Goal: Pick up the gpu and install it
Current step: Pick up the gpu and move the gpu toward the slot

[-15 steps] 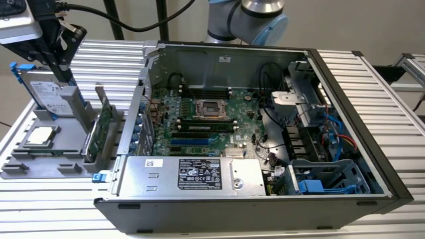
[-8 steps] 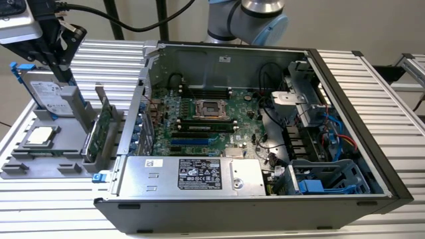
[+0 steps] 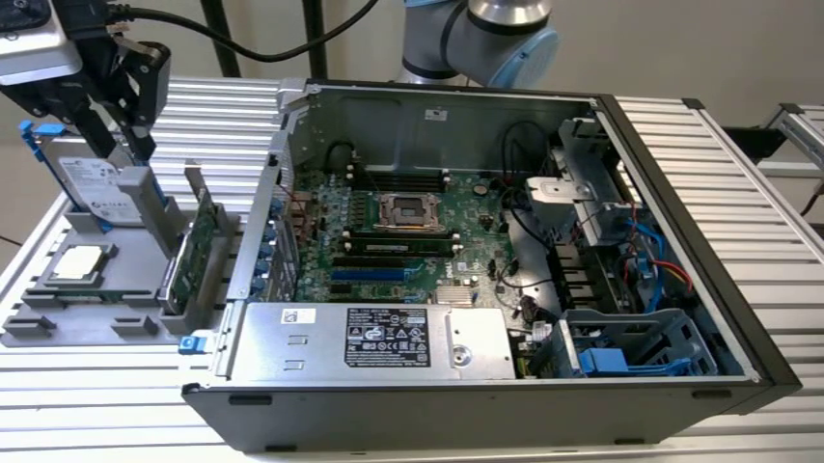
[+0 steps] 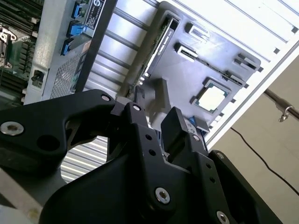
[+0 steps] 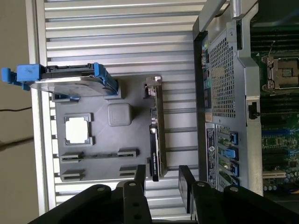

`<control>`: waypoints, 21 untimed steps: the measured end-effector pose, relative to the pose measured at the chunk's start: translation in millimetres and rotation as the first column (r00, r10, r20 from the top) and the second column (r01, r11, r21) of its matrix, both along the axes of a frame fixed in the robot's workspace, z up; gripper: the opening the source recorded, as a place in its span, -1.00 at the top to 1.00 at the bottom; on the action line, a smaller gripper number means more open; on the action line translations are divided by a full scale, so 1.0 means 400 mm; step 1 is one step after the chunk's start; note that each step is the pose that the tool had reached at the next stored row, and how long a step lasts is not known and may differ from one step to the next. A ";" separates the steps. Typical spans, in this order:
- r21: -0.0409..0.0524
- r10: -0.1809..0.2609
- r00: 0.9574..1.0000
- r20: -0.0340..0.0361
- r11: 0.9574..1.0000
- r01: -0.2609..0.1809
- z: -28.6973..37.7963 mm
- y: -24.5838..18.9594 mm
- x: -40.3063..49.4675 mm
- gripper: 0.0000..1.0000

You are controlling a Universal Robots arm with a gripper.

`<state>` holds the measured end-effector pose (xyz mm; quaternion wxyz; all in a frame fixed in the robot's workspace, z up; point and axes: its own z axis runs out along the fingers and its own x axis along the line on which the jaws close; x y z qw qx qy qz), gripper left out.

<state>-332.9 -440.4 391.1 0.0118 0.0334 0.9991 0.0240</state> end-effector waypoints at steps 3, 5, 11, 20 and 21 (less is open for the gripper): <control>0.000 0.000 1.000 0.000 1.000 0.000 -0.001 0.000 0.000 -1.00; 0.000 0.000 1.000 0.000 1.000 0.000 -0.003 0.000 0.000 -1.00; 0.000 0.000 1.000 0.000 1.000 0.000 -0.008 0.000 0.001 -1.00; -0.002 0.000 1.000 0.000 1.000 0.000 -0.015 0.000 0.000 -1.00; -0.002 0.000 1.000 0.000 1.000 0.000 -0.016 0.000 0.000 -1.00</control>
